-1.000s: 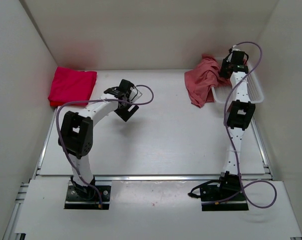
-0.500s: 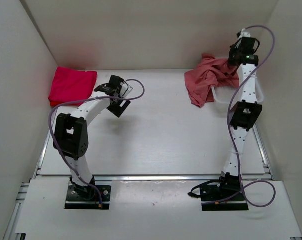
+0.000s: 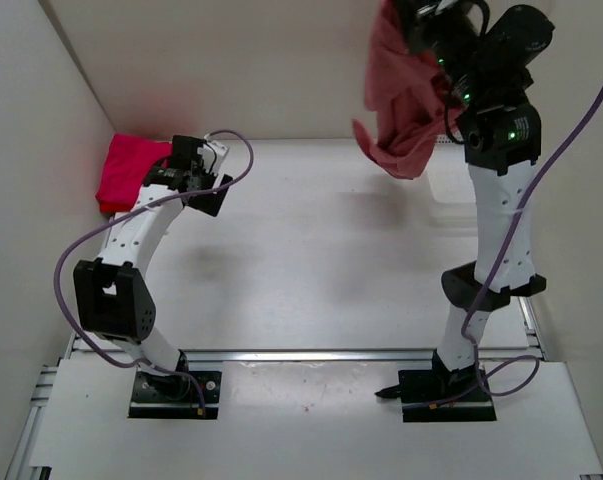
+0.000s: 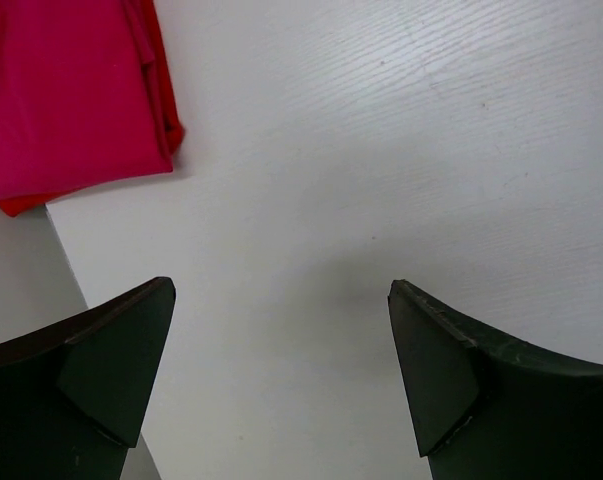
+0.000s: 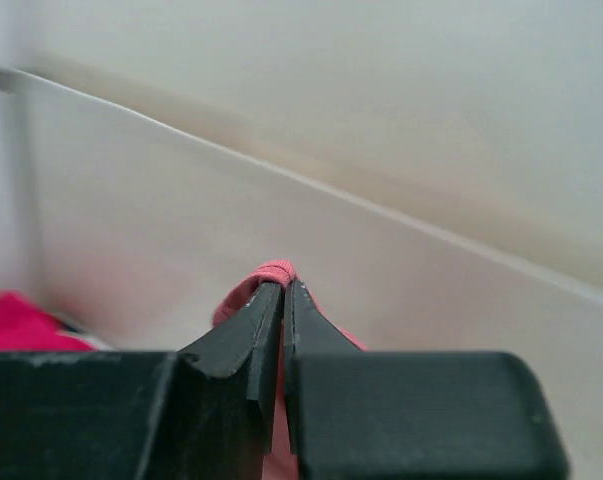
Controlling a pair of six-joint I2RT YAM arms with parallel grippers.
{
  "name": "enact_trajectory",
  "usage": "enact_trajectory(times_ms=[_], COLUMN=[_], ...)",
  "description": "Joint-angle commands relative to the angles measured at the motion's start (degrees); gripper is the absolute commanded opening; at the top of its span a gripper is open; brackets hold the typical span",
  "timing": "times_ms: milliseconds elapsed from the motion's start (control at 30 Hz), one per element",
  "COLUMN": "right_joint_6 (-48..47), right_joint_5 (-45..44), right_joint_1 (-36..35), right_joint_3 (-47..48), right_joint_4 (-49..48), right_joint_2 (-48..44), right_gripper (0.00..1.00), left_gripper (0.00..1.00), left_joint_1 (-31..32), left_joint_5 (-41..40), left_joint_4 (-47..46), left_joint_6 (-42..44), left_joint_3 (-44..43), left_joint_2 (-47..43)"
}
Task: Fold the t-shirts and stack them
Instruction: Move the tshirt to the center of the board, then flatten out the tshirt
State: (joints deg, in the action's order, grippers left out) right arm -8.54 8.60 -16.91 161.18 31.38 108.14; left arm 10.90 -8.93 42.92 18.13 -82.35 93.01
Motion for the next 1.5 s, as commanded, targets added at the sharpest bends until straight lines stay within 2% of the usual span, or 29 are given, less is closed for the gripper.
enact_trajectory(times_ms=[0,133,300,433,467,500,533,567,633,767,867,967,1000,1067,1167,1400,1433,1467], right_joint_6=[-4.3,-1.3,3.6,8.2,8.5,8.2,9.9,11.5,11.8,3.7,1.9,2.5,1.9,0.6,0.4,-1.8,-2.7,-4.0], right_joint_5=[-2.1,-7.4,-17.7,-23.2,-23.5,-23.8,-24.7,-25.0,-24.0,-12.6,-5.0,0.6,1.7,1.8,0.8,-3.7,-5.1,-4.9], right_joint_1=[-8.4,-12.0,-11.6,-7.7,-6.6,-4.8,-3.3,-2.1,-2.3,-7.8,-13.6,-18.7,-20.9,-24.1,-27.7,-29.5,-29.5,-29.8], right_joint_3=[0.5,0.4,-1.5,-12.9,-17.8,-20.8,-25.2,-27.8,-29.9,-34.7,-37.0,-32.2,-30.6,-26.1,-18.6,-27.8,-29.4,-31.6], right_joint_4=[-4.1,-2.6,1.7,4.8,5.0,5.7,6.1,7.8,9.1,7.4,7.2,8.4,8.7,9.5,12.2,5.8,5.3,5.3], right_joint_2=[-0.5,0.7,3.0,3.8,4.0,4.1,4.5,5.1,5.2,2.5,5.0,12.5,14.2,22.8,32.0,37.1,37.4,37.5], right_gripper=[0.00,0.00,0.00,0.01,0.24,0.57,0.75,0.99,1.00,0.99,1.00,0.96,0.95,0.97,0.99,0.98,0.95,0.86], left_gripper=[0.99,0.99,0.99,0.99,0.99,0.98,0.98,0.99,0.98,0.99,0.99,0.99,0.99,0.99,0.99,0.99,0.99,0.98], left_joint_1=[-2.4,-6.8,-7.6,-5.7,-4.6,-3.1,-2.6,-1.3,-1.4,-5.3,-10.7,-21.9,-23.2,-27.6,-27.6,-32.3,-32.7,-32.8], left_joint_5=[4.3,6.2,5.9,5.2,5.8,5.0,3.8,1.9,1.5,4.2,5.4,7.3,8.6,10.3,10.5,12.2,12.6,13.7], left_joint_4=[0.1,0.2,0.4,1.4,1.6,1.7,1.5,1.6,1.2,1.9,1.0,0.7,0.9,1.2,1.9,3.4,3.3,3.5], left_joint_6=[-2.4,-3.6,-2.4,0.3,1.6,3.0,3.4,4.1,3.9,2.0,-3.0,-7.7,-8.5,-9.4,-8.5,-7.9,-8.6,-8.6], left_joint_3=[-1.4,-1.9,-2.0,-1.9,-1.2,-0.5,0.2,2.0,5.2,7.2,8.1,7.8,8.2,11.2,17.3,23.5,23.7,24.1], left_joint_2=[-5.6,-7.7,-10.0,-10.6,-10.7,-10.7,-10.8,-11.4,-11.8,-12.8,-13.8,-15.5,-16.8,-19.0,-24.5,-29.8,-30.4,-30.3])
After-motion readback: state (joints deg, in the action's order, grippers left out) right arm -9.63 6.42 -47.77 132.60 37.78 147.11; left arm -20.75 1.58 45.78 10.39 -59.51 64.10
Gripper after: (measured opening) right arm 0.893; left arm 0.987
